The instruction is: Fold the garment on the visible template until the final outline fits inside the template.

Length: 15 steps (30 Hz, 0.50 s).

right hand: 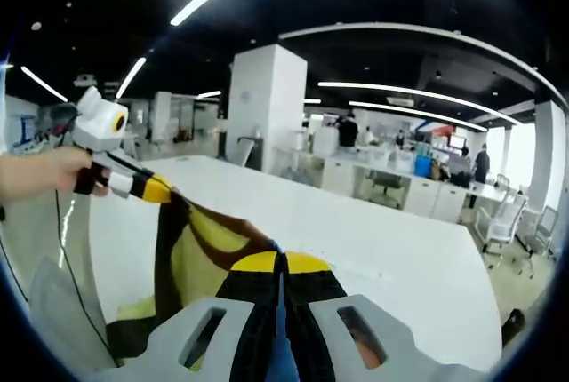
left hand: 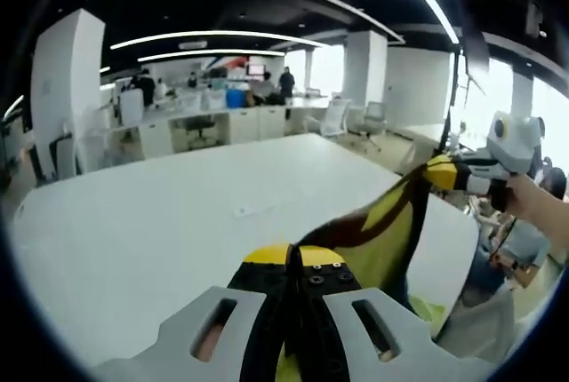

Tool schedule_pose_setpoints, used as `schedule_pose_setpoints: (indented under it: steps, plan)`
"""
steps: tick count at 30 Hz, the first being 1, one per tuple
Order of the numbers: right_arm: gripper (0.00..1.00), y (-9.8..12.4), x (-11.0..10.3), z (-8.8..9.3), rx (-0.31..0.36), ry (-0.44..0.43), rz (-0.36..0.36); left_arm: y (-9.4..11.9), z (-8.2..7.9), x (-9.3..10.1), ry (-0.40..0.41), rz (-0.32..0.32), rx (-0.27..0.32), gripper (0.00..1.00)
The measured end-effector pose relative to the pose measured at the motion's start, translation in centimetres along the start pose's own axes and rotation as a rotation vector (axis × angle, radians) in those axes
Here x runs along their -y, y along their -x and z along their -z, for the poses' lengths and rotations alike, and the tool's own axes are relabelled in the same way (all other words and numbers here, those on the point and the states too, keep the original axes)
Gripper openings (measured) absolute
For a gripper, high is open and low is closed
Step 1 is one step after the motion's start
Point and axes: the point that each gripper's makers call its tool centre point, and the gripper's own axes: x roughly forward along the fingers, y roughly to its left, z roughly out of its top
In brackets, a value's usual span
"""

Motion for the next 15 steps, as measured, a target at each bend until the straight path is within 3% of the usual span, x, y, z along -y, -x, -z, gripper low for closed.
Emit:
schedule_pose_setpoints:
  steps: [15]
  plan:
    - [0.01,-1.7,1.1,1.2,-0.034,-0.004,-0.002,-2.1,0.4,-0.9,0.008,0.007,-0.023,0.00]
